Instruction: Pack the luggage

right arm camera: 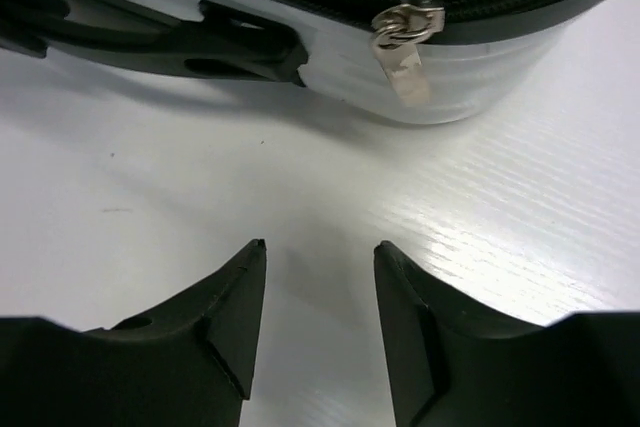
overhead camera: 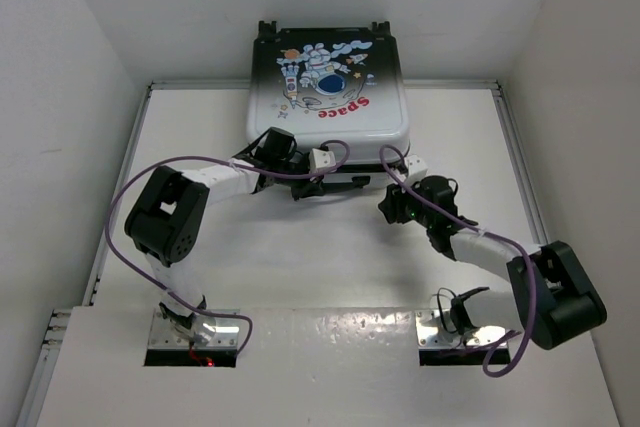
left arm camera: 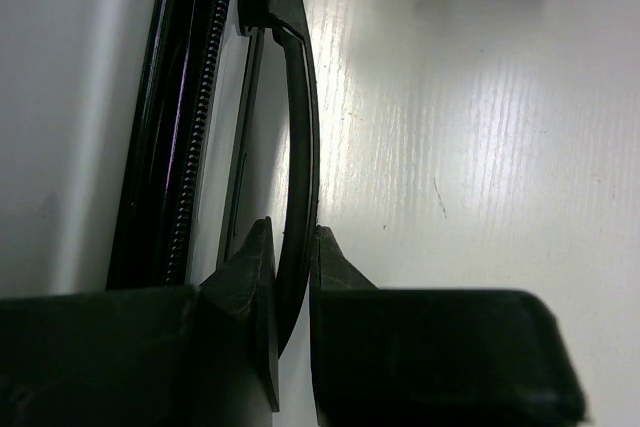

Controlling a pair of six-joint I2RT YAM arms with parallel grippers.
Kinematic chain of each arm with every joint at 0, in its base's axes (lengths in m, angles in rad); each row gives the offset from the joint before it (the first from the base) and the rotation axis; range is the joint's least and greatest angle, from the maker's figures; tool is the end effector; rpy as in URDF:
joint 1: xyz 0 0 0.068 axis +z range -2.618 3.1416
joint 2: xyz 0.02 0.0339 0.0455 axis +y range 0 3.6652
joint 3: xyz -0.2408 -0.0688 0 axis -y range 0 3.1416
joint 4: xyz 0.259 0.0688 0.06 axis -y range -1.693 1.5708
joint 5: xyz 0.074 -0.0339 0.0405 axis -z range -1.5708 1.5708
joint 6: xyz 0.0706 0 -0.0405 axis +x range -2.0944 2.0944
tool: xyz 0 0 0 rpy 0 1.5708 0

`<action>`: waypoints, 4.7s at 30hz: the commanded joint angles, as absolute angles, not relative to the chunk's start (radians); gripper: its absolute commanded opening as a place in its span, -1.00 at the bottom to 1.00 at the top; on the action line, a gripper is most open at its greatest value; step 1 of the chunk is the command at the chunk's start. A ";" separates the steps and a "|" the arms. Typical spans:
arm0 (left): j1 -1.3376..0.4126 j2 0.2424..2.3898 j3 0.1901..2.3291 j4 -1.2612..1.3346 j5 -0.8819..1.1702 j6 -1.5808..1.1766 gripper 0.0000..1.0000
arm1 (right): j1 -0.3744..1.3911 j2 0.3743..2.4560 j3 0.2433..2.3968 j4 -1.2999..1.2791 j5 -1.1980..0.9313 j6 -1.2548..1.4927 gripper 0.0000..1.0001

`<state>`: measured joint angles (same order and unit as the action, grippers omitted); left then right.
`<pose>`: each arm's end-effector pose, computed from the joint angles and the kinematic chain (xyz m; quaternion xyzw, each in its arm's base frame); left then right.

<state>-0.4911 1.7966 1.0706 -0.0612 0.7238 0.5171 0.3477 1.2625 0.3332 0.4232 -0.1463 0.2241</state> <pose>0.3280 -0.2285 0.1312 0.5359 0.6915 -0.3226 0.3613 0.2558 0.1037 0.1016 -0.0901 0.8554 0.2032 0.4679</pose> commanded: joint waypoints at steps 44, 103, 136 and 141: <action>-0.554 1.819 1.065 -0.176 0.804 0.357 -1.00 | 0.492 1.419 0.385 0.865 -0.159 0.282 -1.00; 0.105 1.493 1.323 -0.230 0.169 -0.153 0.01 | 0.054 1.706 1.091 0.362 -0.302 0.422 -0.29; -0.247 2.329 2.025 -0.304 1.196 0.130 0.07 | 0.356 1.582 0.771 0.396 -0.913 0.157 -0.31; -0.299 2.329 2.089 -0.324 1.262 0.141 0.07 | 0.517 1.491 0.663 0.439 -0.879 0.087 -0.31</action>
